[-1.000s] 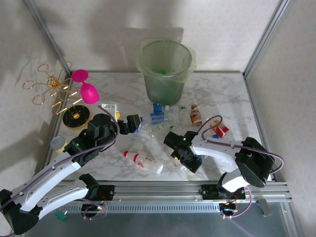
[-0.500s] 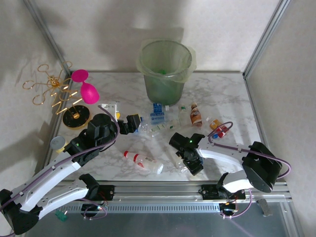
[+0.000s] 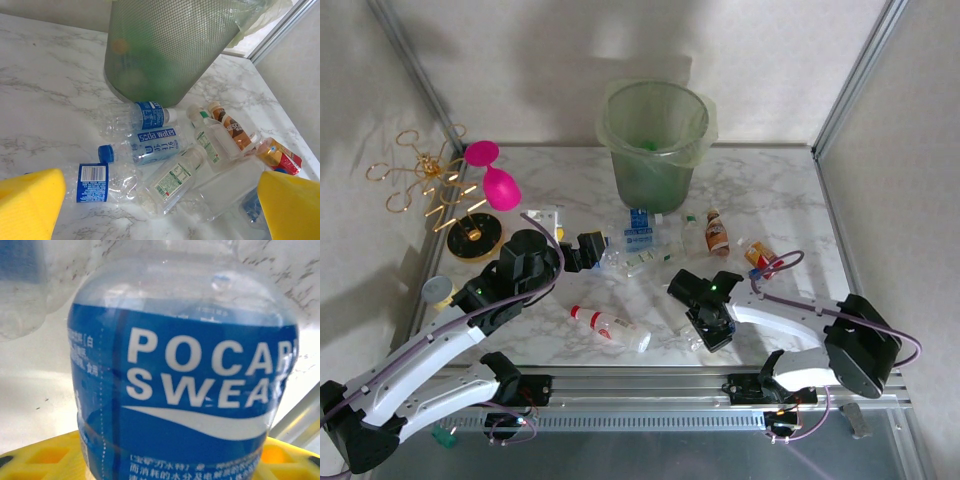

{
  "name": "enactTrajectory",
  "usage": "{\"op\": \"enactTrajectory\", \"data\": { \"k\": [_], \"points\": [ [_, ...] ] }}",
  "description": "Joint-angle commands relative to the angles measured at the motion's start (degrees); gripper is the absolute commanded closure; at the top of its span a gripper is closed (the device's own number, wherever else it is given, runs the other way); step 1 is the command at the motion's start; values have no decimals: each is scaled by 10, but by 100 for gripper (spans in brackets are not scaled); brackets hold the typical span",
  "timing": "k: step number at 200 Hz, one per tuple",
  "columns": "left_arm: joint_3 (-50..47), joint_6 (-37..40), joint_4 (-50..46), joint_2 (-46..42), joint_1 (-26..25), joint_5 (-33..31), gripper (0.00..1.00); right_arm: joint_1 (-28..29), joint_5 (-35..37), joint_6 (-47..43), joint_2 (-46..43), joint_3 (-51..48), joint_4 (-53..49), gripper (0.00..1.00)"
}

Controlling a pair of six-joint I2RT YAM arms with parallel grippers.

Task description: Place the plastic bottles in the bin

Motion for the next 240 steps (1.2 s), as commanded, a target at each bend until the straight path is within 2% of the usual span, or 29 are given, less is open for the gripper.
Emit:
{"op": "enactTrajectory", "data": {
  "k": [1,37,59,69,77,122,157,179,200,220,240],
  "points": [
    [-2,13,-8,2,-3,-11,2,1,21,20,-31,38,-69,46],
    [-2,14,-7,3,-3,-10,2,2,91,-9,-60,128,-152,48],
    [-2,16,-6,3,-4,-7,2,-13,162,-71,-70,189,-167,57],
    [-2,15,-5,3,-4,-4,2,-25,180,-162,-81,203,-115,63],
    [-2,15,-4,2,-3,-2,3,-37,188,-220,-90,214,-84,65],
    [31,-5,-18,-9,-4,21,3,-97,200,-560,-99,306,112,63],
    [89,-17,-41,-10,-4,31,3,-182,105,-760,7,439,196,63],
    [114,-14,-56,1,-3,19,3,-224,68,-840,88,531,231,64],
    [129,-21,-62,14,-4,19,3,-259,47,-879,167,622,257,64],
    [136,-28,-63,22,-4,20,3,-265,63,-936,259,736,261,64],
    [146,-31,-70,32,-4,21,3,-268,91,-987,370,884,222,64]
  ]
}}
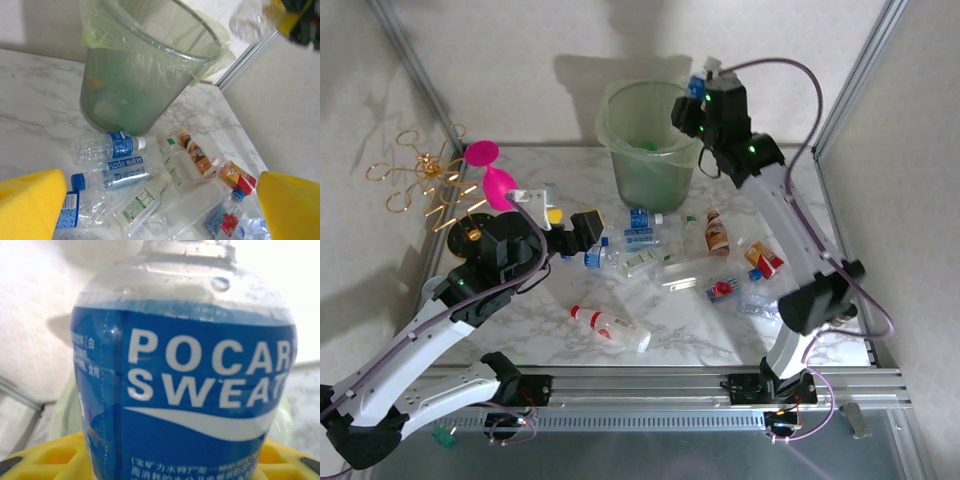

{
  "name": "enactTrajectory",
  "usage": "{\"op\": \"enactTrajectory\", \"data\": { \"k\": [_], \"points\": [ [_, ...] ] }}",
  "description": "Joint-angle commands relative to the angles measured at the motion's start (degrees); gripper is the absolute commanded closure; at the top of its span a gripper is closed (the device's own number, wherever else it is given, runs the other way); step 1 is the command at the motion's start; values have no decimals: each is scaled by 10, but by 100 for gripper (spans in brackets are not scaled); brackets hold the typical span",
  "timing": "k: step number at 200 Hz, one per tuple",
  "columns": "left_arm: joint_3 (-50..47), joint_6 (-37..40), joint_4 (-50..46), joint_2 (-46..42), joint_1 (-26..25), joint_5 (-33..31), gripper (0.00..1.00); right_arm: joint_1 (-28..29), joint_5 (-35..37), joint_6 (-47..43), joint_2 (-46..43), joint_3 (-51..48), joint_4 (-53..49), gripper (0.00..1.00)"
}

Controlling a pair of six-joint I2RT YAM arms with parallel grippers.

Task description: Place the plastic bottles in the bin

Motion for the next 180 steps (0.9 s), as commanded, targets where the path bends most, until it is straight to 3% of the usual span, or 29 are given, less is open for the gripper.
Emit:
{"op": "enactTrajectory", "data": {
  "k": [1,26,72,180],
  "points": [
    [26,-11,-23,10,-4,1,3,0,13,-112,99,142,-3,64],
    [32,-13,-35,11,-4,-5,3,0,14,-153,199,266,-40,64],
    [21,-14,-36,11,-4,-12,3,8,13,-191,206,172,7,64],
    [-1,-25,-20,16,-4,1,3,15,69,-229,322,215,-22,56]
  ]
}}
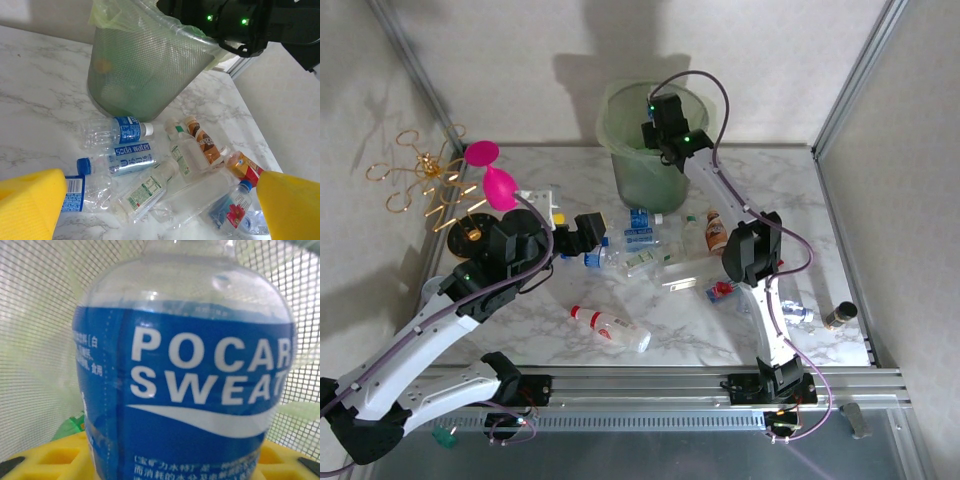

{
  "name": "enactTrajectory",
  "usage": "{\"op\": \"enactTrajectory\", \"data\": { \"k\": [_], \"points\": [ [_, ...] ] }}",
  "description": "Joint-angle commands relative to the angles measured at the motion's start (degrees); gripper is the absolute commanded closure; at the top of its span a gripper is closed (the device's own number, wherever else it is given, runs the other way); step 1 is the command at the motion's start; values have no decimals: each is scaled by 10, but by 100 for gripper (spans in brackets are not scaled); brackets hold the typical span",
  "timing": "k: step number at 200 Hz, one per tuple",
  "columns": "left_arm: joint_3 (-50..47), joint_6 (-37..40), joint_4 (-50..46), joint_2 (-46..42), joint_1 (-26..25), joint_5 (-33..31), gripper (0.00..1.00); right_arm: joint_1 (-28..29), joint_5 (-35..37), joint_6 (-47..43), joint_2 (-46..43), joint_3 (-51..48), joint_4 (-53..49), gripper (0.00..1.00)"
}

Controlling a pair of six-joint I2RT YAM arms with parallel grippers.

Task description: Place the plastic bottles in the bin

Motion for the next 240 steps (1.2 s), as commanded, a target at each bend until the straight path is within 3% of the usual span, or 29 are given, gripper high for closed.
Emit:
{"op": "enactTrajectory", "data": {
  "k": [1,24,45,122,188,217,240],
  "points": [
    [-7,-7,9,-1,-4,3,3,1,19,-12,9,19,-6,55],
    [-6,-5,9,1,-4,4,3,1,22,-11,6,17,-4,35],
    [-4,-1,7,1,-3,3,3,0,23,-12,-2,16,-2,26],
    [2,-2,-5,-4,-4,-5,2,1,25,-14,-62,14,12,24],
    [13,-19,-32,-20,-3,-13,2,13,-7,-10,-181,-37,42,24],
    [11,-49,-54,-21,-4,-18,1,24,-28,24,-254,-100,61,24],
    [9,-111,-92,-16,-4,-45,0,46,-23,64,-342,-219,105,23]
  ]
}}
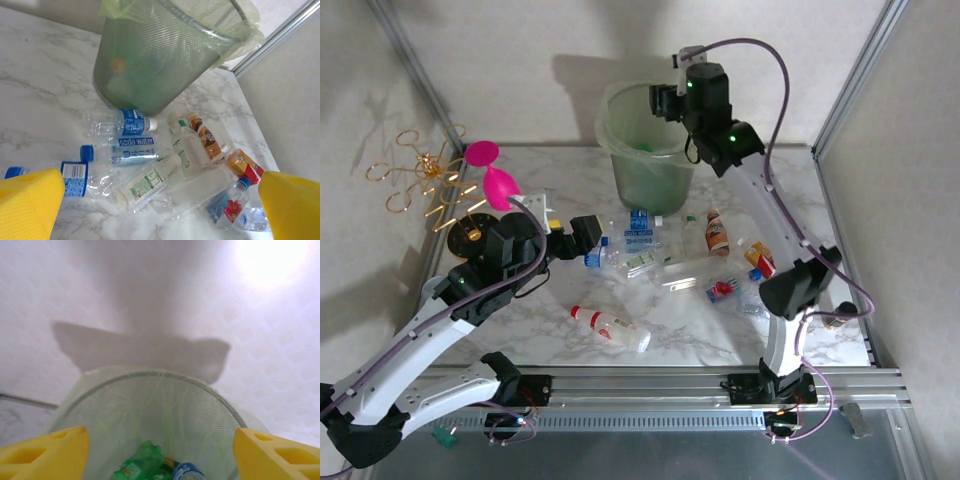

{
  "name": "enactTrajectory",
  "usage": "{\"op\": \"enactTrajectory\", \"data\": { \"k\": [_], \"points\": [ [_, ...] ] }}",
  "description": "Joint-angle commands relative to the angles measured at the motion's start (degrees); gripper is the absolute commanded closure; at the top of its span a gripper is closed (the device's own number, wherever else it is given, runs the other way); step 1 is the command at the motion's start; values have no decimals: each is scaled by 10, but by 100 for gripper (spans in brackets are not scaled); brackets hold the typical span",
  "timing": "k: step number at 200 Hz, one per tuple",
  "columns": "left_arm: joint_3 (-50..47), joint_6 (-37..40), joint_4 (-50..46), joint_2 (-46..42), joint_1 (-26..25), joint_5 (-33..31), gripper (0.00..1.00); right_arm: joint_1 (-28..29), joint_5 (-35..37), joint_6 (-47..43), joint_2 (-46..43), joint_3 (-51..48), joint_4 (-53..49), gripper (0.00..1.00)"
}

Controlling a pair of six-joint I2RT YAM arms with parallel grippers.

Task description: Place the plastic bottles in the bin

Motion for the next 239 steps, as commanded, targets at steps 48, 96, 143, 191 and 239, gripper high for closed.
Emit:
{"op": "enactTrajectory", "data": {
  "k": [48,96,143,191,239],
  "points": [
    [-6,-249,-179,16,0,-69,1,48,17,135,-286,-403,184,20],
    [-108,-368,-170,30,10,27,6,49,39,157,-412,-560,197,21],
    [-186,-455,-111,63,20,79,12,49,52,168,-498,-620,186,21],
    [-259,-544,-51,74,19,105,14,49,116,150,-553,-663,179,20],
    [-285,-597,-35,96,5,110,19,49,143,142,-571,-681,176,20]
  ]
}}
